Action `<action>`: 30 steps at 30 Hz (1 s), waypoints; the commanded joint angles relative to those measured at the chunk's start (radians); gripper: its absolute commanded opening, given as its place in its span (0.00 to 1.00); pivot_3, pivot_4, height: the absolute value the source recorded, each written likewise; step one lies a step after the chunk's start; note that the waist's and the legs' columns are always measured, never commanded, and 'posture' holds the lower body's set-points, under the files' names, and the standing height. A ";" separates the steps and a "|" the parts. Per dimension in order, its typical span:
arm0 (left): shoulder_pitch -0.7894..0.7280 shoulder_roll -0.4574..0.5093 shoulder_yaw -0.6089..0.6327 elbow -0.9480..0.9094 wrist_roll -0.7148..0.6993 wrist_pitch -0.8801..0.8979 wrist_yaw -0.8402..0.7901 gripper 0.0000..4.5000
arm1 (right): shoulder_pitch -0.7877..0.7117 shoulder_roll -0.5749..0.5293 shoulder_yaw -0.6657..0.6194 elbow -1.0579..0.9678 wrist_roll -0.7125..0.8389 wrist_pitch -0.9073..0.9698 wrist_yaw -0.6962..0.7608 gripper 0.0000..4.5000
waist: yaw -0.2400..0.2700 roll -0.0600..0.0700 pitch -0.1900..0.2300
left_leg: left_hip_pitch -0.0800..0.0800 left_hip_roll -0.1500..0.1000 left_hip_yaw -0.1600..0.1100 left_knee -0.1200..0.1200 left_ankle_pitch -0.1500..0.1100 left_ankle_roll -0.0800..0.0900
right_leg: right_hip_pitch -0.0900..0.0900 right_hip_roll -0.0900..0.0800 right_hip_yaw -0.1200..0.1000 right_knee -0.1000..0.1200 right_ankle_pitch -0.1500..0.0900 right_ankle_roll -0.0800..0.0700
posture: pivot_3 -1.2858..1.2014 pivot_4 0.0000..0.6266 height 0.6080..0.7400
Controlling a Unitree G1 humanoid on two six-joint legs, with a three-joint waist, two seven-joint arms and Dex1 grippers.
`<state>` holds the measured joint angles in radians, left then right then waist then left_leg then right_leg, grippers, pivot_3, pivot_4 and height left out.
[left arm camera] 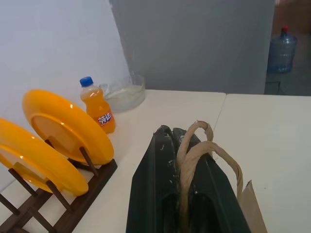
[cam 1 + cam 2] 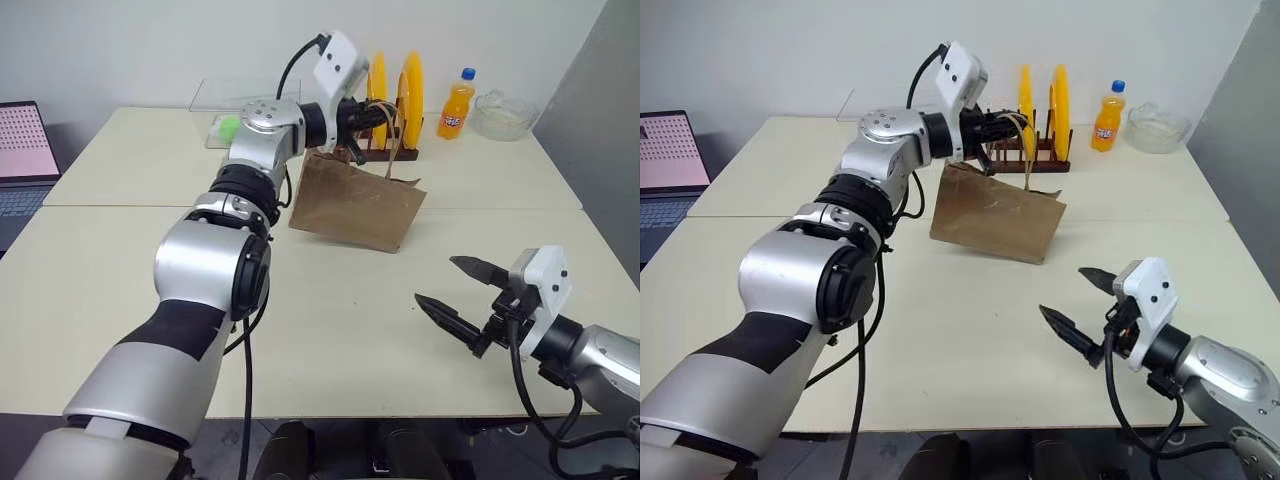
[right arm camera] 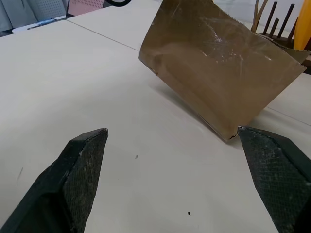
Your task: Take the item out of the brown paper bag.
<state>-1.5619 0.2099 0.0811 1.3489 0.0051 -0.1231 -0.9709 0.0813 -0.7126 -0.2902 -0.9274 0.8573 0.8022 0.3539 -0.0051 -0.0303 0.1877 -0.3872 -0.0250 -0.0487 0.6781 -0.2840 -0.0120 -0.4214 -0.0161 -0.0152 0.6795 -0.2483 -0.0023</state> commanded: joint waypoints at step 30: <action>0.127 0.224 -0.072 -0.053 0.128 -0.099 -0.164 0.83 | -0.113 -0.012 0.117 0.002 -0.023 -0.023 -0.028 1.00 | -0.002 0.000 0.000 | 0.002 0.000 0.001 0.000 0.000 0.000 | 0.001 0.000 0.001 0.001 0.000 0.000 | 0.52 0.24 1.00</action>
<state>-1.4226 0.4148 0.0038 1.3416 0.1467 -0.2230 -1.1289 -0.0167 -0.7193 -0.1757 -0.9245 0.8597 0.8009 0.3249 -0.0072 -0.0303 0.1876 -0.3854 -0.0249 -0.0481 0.6782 -0.2840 -0.0119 -0.4208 -0.0159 -0.0145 0.6803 -0.2482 -0.0025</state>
